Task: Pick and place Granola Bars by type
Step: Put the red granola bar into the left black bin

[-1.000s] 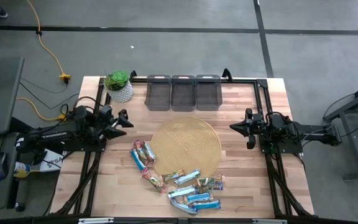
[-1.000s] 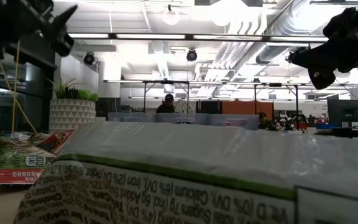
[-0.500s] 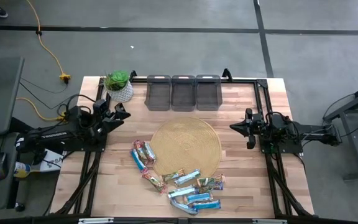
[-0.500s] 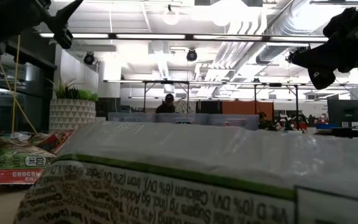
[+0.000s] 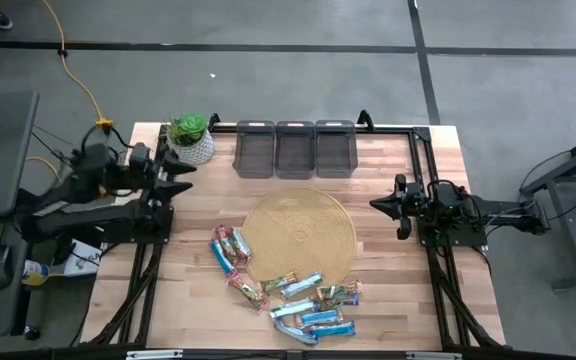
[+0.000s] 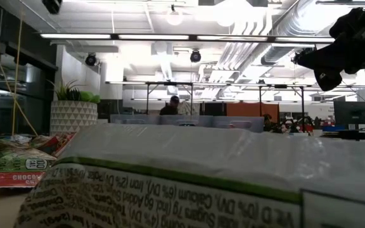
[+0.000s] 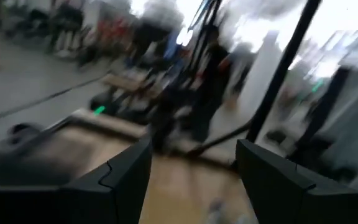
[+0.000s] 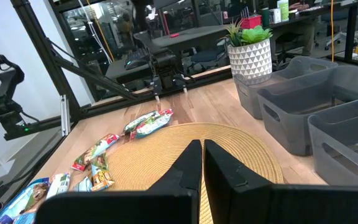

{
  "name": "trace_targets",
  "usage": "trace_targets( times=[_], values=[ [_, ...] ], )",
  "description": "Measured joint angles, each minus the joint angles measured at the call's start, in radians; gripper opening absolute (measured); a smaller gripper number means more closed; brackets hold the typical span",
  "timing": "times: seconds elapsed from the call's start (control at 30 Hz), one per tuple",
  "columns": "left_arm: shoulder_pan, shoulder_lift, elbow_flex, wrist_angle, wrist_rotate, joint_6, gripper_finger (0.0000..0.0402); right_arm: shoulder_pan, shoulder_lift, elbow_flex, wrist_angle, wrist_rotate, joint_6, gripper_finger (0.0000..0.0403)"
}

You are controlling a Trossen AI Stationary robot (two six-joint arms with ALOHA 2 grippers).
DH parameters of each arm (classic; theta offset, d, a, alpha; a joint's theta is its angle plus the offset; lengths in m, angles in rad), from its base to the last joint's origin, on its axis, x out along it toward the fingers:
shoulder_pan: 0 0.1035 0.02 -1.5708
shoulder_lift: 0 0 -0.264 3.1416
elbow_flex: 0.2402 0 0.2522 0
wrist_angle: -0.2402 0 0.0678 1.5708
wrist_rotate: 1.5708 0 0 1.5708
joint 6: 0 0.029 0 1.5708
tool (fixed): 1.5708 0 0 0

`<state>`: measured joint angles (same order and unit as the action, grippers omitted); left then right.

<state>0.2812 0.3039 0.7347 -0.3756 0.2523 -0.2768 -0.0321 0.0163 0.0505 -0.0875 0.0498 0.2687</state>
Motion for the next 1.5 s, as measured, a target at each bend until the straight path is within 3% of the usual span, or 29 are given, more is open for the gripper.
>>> trace_targets(
  times=[0.17, 0.4, 0.57, 0.77, 0.9, 1.03, 1.33, 1.5],
  values=[
    [0.000, 0.131, 0.250, -0.250, -0.023, 0.090, 0.0230, 0.000, 0.000, 0.000, 0.000, 0.000, 0.000, 0.0000],
    [0.000, 0.310, 0.468, -0.523, 0.038, 0.216, 0.0230, 0.000, 0.000, 0.000, 0.000, 0.000, 0.000, 0.0000],
    [0.000, 0.439, 0.527, -0.754, 0.115, 0.357, 0.0230, 0.000, 0.000, 0.000, 0.000, 0.000, 0.000, 0.0000],
    [-0.021, 0.517, 0.530, -0.913, 0.185, 0.437, 0.0230, 0.000, 0.000, 0.000, 0.000, 0.000, 0.000, 0.0000],
    [-0.137, 0.539, 0.530, -0.921, 0.132, 0.398, 0.0230, 0.000, 0.000, 0.000, 0.000, 0.000, 0.000, 0.0000],
    [-0.324, 0.563, 0.531, -0.890, 0.020, 0.271, 0.0230, 0.000, 0.000, 0.000, 0.002, 0.000, 0.000, 0.0000],
    [-0.833, 0.737, 0.531, -0.882, -0.353, 0.063, 0.0230, 0.000, 0.000, 0.000, 0.002, 0.000, 0.000, 0.0000],
    [-0.951, 0.845, 0.531, -0.883, -0.439, 0.058, 0.0230, 0.000, 0.000, 0.000, 0.002, 0.000, 0.000, 0.0000]
  ],
)
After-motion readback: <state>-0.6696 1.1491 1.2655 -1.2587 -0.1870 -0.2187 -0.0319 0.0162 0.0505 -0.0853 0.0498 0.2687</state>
